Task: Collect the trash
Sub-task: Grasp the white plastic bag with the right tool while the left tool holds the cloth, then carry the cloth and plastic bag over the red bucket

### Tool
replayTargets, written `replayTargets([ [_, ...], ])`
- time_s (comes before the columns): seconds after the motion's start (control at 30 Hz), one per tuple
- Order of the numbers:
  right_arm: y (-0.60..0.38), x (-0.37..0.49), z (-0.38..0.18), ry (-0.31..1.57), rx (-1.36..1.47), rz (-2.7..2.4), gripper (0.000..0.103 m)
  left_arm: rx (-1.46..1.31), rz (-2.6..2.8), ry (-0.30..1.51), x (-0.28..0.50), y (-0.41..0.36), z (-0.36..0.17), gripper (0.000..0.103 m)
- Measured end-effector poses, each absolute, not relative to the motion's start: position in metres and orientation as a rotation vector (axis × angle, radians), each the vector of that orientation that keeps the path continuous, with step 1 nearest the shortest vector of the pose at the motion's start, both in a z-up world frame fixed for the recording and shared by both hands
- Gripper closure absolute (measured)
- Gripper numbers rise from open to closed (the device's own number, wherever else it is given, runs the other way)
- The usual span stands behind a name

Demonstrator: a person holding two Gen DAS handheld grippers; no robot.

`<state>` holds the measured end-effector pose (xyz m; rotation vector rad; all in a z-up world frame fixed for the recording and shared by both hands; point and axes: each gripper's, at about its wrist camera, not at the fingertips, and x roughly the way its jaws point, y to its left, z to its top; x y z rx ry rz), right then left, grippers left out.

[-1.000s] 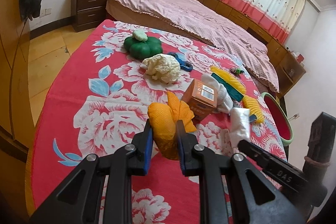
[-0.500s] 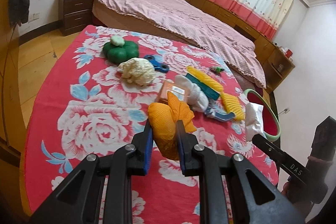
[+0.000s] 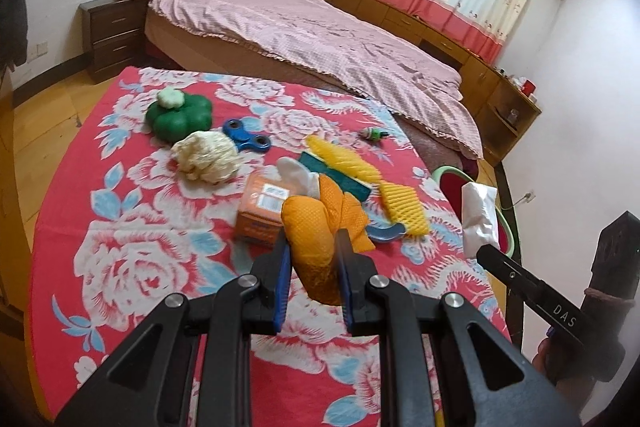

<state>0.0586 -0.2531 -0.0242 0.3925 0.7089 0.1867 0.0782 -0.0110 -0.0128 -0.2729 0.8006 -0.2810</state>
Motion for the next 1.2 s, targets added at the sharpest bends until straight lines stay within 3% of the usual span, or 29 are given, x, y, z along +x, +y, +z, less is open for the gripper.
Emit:
replayTargets([
  [1.2,-0.358,0.087,-0.017,0.674,0.485,0.048,0.073,-0.137,-0.466,0.866,0.155,-0.148,-0.009,0.083],
])
